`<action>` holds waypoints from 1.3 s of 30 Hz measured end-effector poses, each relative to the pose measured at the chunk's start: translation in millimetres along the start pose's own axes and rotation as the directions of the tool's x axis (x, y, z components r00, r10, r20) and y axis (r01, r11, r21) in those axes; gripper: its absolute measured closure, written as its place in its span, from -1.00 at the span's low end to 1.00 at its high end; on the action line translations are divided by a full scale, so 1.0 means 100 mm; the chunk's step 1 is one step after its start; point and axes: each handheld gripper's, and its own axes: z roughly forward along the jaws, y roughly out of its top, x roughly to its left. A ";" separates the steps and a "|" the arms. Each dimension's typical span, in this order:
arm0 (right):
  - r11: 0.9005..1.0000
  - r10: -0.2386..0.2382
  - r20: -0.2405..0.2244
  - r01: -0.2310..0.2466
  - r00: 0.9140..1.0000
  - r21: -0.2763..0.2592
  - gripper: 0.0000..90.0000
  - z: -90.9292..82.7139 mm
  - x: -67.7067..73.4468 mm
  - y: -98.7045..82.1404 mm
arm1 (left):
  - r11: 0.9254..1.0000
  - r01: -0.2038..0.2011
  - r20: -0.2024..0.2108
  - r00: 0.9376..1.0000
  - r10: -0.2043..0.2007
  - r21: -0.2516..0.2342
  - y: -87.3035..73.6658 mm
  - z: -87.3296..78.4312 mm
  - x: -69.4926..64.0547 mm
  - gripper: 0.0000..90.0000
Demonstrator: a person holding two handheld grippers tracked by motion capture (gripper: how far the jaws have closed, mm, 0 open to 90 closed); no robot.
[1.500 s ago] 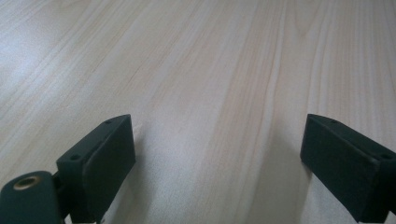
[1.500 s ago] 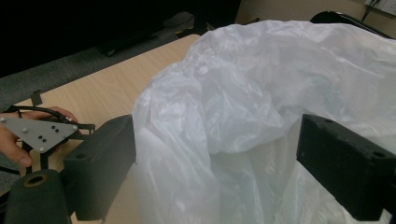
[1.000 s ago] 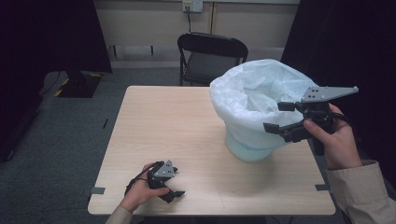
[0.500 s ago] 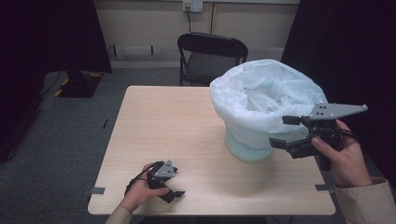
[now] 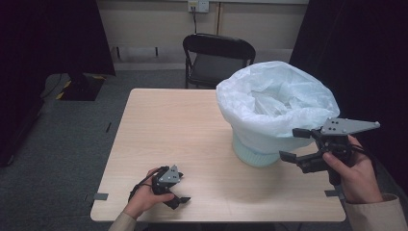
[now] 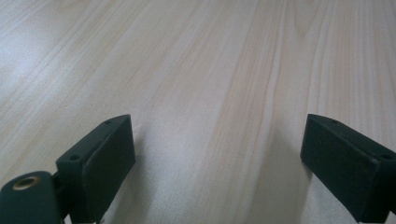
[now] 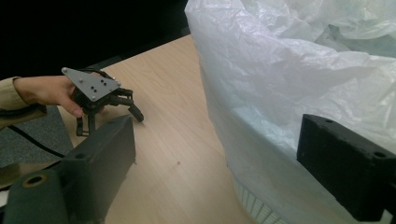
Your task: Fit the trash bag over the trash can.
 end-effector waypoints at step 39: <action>0.999 0.028 -0.019 -0.028 0.999 0.040 -0.76 0.14 -0.01 -0.56 | 1.000 -0.002 -0.001 1.000 0.002 0.001 0.00 0.00 0.00 -0.79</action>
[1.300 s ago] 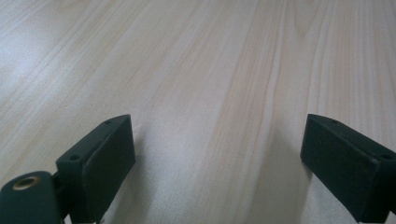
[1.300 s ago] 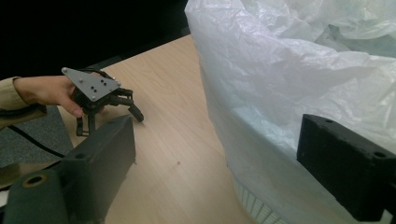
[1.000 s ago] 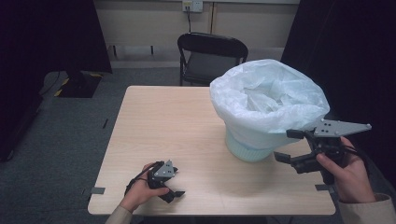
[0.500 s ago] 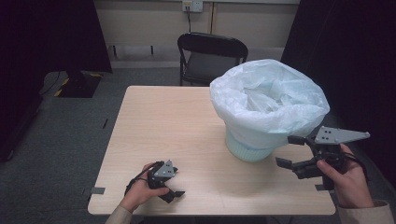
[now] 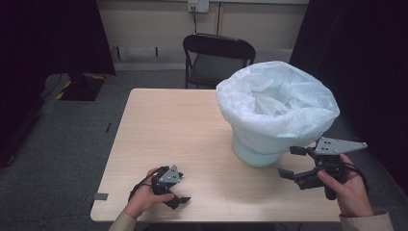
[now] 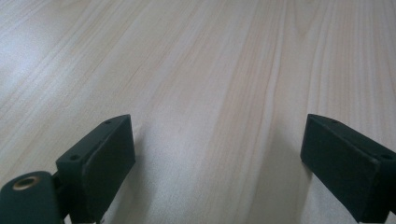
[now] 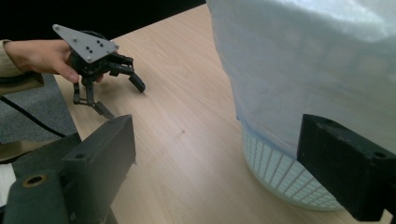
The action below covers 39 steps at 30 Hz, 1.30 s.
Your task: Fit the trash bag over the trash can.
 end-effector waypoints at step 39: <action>0.999 0.014 -0.016 -0.013 1.000 0.033 -0.76 0.35 -0.05 -0.41 | 1.000 0.000 -0.001 1.000 0.000 0.000 0.00 0.00 0.00 -0.80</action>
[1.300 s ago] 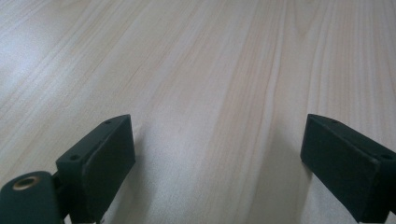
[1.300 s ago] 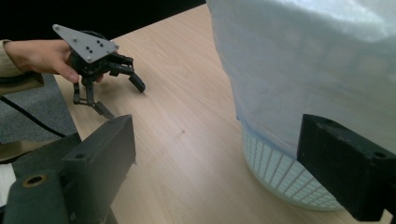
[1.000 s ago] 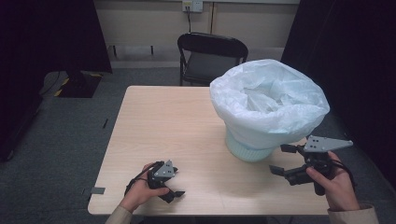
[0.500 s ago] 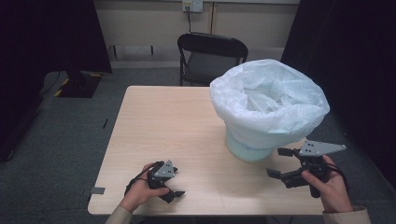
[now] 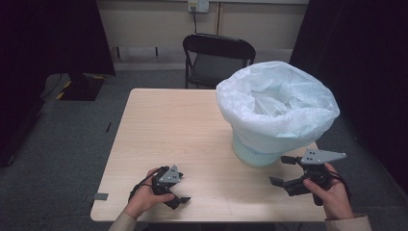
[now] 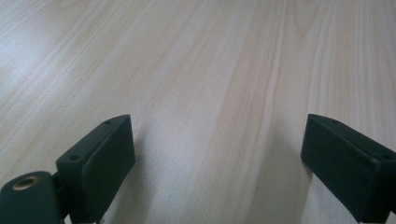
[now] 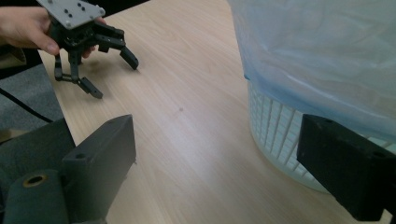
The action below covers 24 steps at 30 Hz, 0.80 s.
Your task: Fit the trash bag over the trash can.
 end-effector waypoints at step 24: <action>0.999 -0.011 0.006 0.011 1.000 0.038 -0.76 0.14 -0.04 -0.18 | 1.000 -0.001 0.000 1.000 0.001 0.000 0.00 0.00 0.00 -0.80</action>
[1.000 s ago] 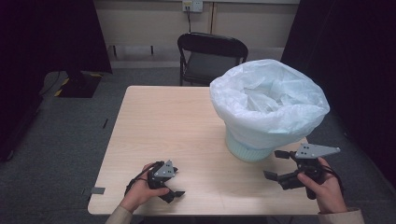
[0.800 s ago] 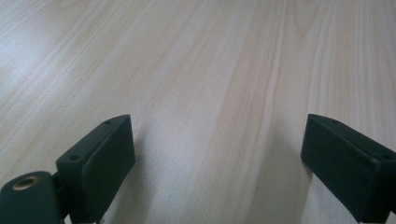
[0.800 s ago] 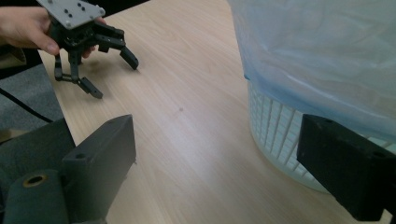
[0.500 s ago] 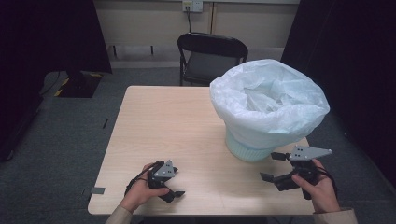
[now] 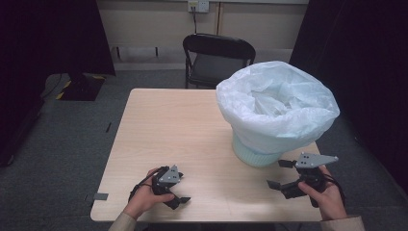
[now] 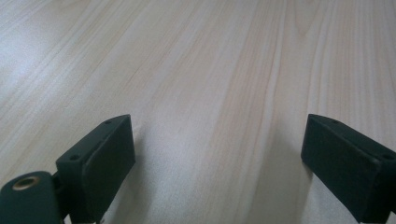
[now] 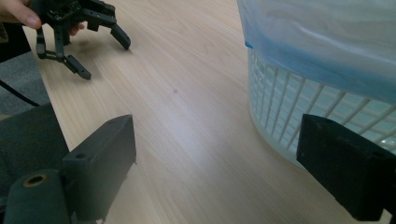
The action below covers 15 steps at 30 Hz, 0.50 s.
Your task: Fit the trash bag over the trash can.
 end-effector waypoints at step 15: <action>1.000 0.007 0.019 -0.007 1.000 0.014 -0.76 0.07 -0.04 -0.10 | 1.000 -0.001 0.000 1.000 0.001 0.000 0.00 0.00 0.00 -0.80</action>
